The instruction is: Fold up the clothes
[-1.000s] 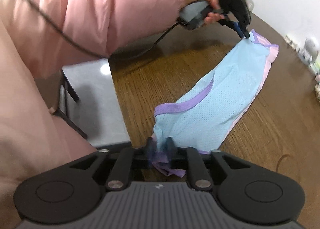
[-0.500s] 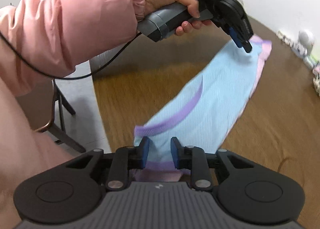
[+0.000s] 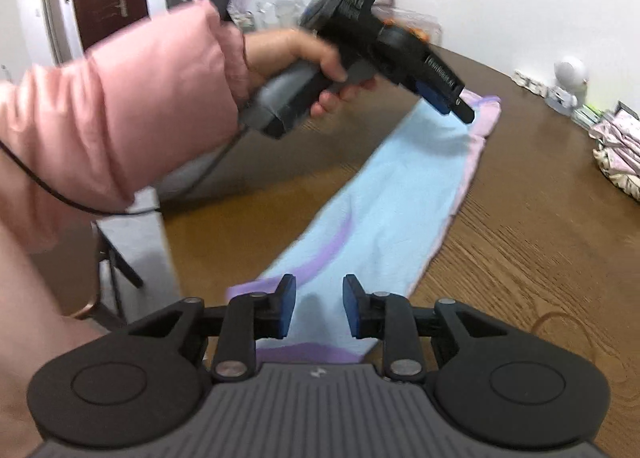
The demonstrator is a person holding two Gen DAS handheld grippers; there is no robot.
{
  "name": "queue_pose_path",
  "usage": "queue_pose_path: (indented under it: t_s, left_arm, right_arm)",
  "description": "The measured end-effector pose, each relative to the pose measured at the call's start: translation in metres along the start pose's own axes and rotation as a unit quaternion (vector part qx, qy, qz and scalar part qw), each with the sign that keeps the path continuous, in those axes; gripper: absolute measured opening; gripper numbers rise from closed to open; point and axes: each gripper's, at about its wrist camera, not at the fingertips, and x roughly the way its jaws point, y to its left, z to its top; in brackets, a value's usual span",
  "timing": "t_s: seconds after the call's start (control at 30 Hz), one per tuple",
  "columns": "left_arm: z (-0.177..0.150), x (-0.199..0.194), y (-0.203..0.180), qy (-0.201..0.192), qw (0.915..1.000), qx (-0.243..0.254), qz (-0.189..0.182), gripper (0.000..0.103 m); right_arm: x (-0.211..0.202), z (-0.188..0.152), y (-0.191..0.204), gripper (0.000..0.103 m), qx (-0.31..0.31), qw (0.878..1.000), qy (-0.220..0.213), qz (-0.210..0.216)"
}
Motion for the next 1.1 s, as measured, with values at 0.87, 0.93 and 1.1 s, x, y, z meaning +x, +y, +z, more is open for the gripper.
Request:
queue_pose_path:
  t_s: [0.87, 0.93, 1.1]
  left_arm:
    - [0.071, 0.137, 0.071, -0.015, 0.9961, -0.059, 0.065, 0.009]
    - [0.073, 0.138, 0.077, -0.019, 0.9940, -0.066, 0.085, 0.009]
    - [0.080, 0.108, 0.086, -0.053, 0.9891, -0.101, 0.093, 0.039]
  right_arm:
    - [0.008, -0.014, -0.025, 0.025, 0.097, 0.991, -0.012, 0.087]
    - [0.005, -0.016, -0.023, 0.024, 0.106, 0.991, -0.012, 0.086]
    - [0.007, -0.017, -0.021, 0.025, 0.110, 0.990, -0.017, 0.086]
